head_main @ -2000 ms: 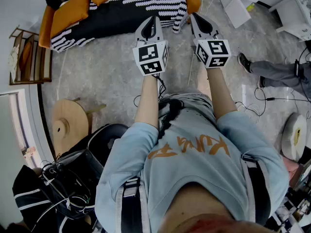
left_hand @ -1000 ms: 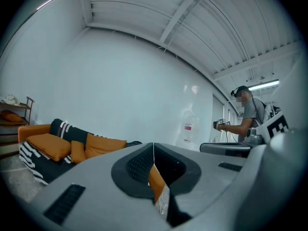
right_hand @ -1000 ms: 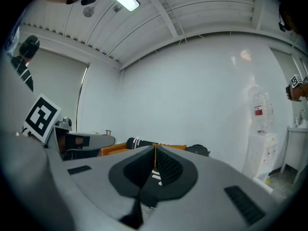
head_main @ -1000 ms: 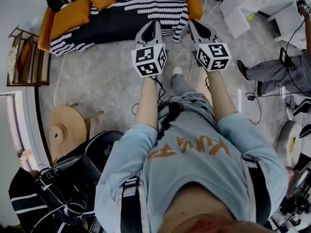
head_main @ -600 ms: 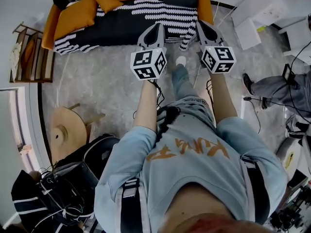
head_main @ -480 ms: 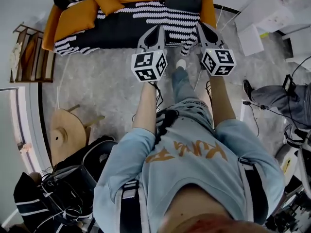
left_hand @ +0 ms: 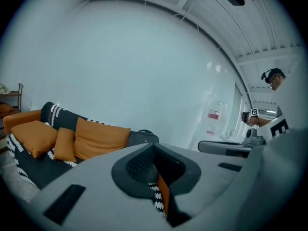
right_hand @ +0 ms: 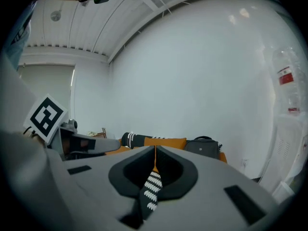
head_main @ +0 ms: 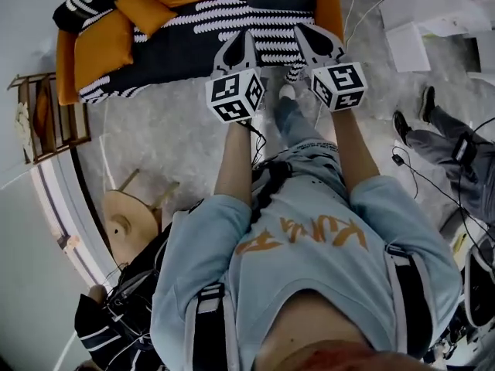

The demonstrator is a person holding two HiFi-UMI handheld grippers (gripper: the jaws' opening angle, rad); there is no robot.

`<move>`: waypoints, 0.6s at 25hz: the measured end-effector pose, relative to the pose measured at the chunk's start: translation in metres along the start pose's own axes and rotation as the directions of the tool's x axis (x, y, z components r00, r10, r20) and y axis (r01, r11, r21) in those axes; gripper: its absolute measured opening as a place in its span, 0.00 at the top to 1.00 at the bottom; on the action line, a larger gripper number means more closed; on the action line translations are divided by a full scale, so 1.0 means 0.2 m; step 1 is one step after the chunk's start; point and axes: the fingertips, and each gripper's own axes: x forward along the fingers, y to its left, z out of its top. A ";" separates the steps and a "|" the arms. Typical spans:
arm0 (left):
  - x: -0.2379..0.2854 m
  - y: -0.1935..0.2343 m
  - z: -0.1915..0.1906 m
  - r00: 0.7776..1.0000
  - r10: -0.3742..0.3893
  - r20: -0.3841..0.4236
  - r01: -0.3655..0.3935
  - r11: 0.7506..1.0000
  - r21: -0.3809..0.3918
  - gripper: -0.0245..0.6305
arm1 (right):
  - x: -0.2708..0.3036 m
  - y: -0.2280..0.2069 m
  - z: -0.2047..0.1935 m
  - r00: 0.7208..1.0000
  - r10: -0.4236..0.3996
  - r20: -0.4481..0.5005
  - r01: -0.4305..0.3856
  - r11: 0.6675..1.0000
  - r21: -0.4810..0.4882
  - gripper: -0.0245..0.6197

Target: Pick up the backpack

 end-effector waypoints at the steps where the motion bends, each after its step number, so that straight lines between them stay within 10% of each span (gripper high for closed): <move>1: 0.07 -0.02 0.00 1.000 -0.003 -0.014 0.003 1.000 0.004 0.93 | 0.02 -0.06 -0.01 1.000 -0.004 -0.009 0.004 1.000 0.012 0.92; 15: 0.58 0.03 0.01 0.993 0.009 -0.120 -0.009 1.000 0.003 0.93 | 0.42 -0.40 -0.08 0.995 0.066 -0.076 -0.057 0.992 0.112 0.92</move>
